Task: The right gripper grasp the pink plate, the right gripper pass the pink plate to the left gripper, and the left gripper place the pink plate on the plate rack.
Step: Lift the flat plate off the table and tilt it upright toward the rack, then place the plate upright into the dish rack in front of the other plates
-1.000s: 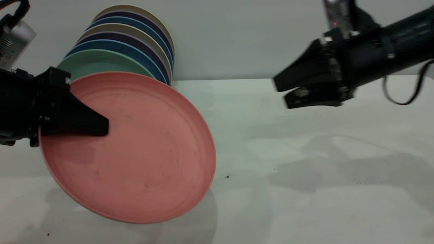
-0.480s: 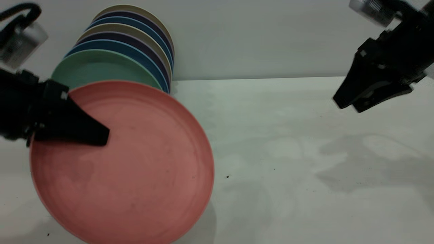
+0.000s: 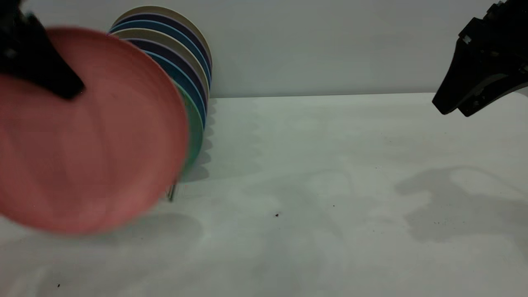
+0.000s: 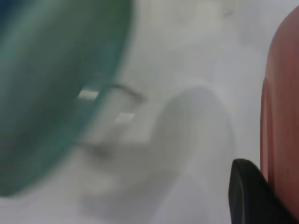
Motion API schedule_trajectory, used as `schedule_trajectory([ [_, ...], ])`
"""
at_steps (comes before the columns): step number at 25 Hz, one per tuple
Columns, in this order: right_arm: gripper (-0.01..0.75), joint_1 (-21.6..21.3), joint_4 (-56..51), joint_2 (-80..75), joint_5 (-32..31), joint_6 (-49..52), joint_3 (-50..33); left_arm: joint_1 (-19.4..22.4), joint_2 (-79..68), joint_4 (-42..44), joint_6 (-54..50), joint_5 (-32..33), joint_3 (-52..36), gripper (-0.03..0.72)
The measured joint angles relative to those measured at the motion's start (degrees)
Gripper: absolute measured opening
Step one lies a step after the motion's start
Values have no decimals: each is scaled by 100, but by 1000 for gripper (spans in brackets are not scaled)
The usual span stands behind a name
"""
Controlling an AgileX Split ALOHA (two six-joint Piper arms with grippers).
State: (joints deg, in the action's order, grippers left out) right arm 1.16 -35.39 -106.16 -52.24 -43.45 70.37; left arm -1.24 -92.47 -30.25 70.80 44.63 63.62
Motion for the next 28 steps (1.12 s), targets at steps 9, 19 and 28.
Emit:
schedule_trajectory([
  [9,459,0,0,0,-40,0,-6,0,-31,-274,3302,-221,608,120],
  [19,459,0,0,0,-70,0,-6,0,-177,-977,4653,-876,608,120],
  [28,459,0,0,0,-119,0,-6,0,-660,-1052,4681,-1281,608,120],
])
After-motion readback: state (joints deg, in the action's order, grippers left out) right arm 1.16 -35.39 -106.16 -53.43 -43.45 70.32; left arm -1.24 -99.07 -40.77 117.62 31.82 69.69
